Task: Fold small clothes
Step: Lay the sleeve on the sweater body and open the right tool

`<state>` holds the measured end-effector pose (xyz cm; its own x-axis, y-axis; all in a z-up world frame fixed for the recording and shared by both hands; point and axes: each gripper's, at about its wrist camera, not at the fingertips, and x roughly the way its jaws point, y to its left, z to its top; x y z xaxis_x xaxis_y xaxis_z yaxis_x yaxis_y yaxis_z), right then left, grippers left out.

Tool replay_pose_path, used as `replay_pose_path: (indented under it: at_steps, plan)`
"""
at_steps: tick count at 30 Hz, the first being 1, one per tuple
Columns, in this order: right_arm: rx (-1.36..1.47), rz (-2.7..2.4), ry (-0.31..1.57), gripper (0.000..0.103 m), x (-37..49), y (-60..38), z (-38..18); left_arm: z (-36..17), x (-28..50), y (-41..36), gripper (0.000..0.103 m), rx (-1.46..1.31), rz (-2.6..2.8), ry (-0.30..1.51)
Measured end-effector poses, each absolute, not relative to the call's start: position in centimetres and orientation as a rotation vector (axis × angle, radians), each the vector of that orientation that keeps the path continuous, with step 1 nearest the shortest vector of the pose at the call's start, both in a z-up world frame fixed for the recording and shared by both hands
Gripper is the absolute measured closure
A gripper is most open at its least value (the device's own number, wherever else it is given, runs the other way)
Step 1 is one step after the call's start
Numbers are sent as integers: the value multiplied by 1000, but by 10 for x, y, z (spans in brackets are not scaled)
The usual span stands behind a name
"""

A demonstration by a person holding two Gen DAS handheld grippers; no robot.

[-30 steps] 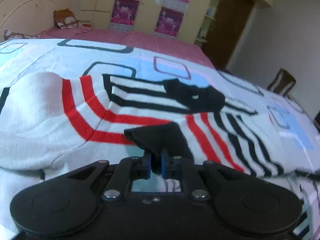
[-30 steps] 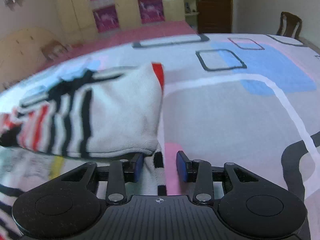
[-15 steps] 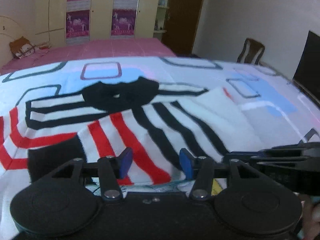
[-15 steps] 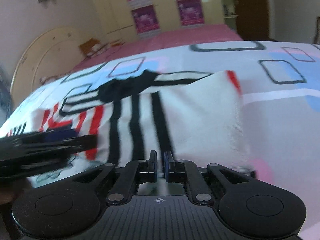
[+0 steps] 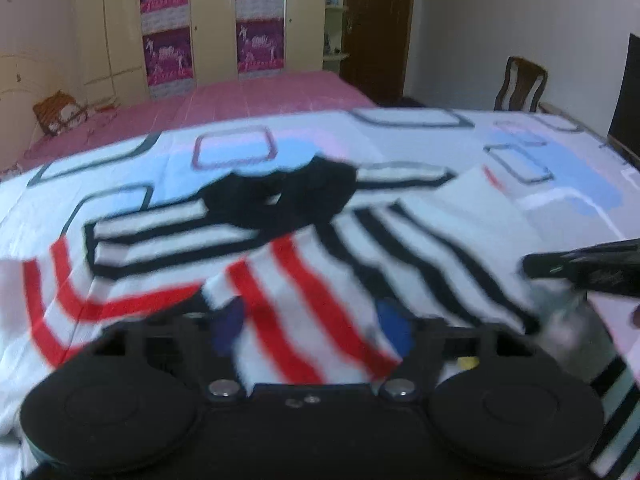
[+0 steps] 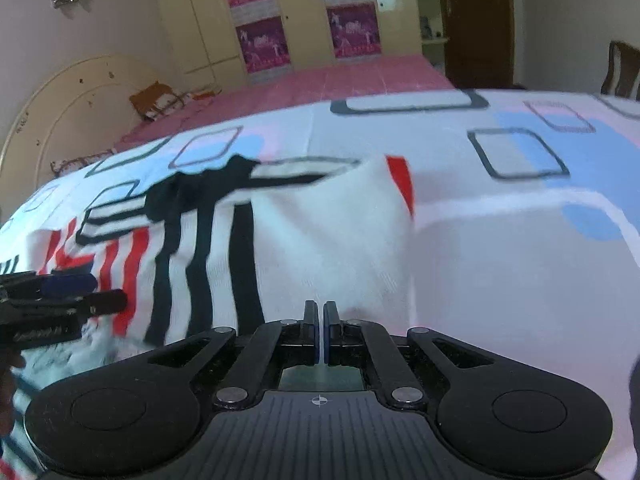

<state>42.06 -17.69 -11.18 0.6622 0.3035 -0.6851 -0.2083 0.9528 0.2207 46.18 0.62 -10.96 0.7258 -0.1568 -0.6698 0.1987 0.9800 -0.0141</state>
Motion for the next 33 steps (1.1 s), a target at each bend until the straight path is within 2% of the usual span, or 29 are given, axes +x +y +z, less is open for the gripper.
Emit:
replay_pose_path:
  at_steps: [1,2,3,4,5,7,8,9,13,14,15,17,21,25,33]
  plan:
    - [109,303,787,98,429,-167,-111,-109,466,3,27,50,-204,732]
    - [95,317,775,78,436,-160,-110,-108,474,-1,29,36,-215,735]
    - [81,337,755,39,443,-152,-110,-108,479,-3,31,24,-224,737]
    - [73,352,733,31,448,-150,-110,-108,484,-4,42,17,-230,742]
    - [62,366,718,33,455,-146,-110,-109,490,-5,45,14,-239,755]
    - [73,411,735,63,469,-146,-113,-116,501,-2,46,5,-242,775]
    - [70,411,754,83,478,-147,-115,-119,505,0,46,11,-237,784]
    - [63,409,757,87,484,-150,-117,-122,508,4,45,23,-223,790]
    - [72,165,767,87,523,-203,-126,-129,513,33,43,21,-143,795]
    - [112,129,799,87,533,-220,-132,-130,514,38,37,14,-132,799]
    - [138,148,820,87,539,-228,-135,-129,515,39,36,13,-125,805]
    - [121,174,812,87,538,-231,-132,-125,514,41,46,-16,-114,796]
    - [104,215,749,87,517,-221,-113,-109,499,23,46,-24,-167,731]
    - [36,216,840,87,519,-199,-132,-129,505,-7,41,62,-195,813]
    - [41,252,834,87,449,-202,-114,-121,463,13,41,40,-157,776]
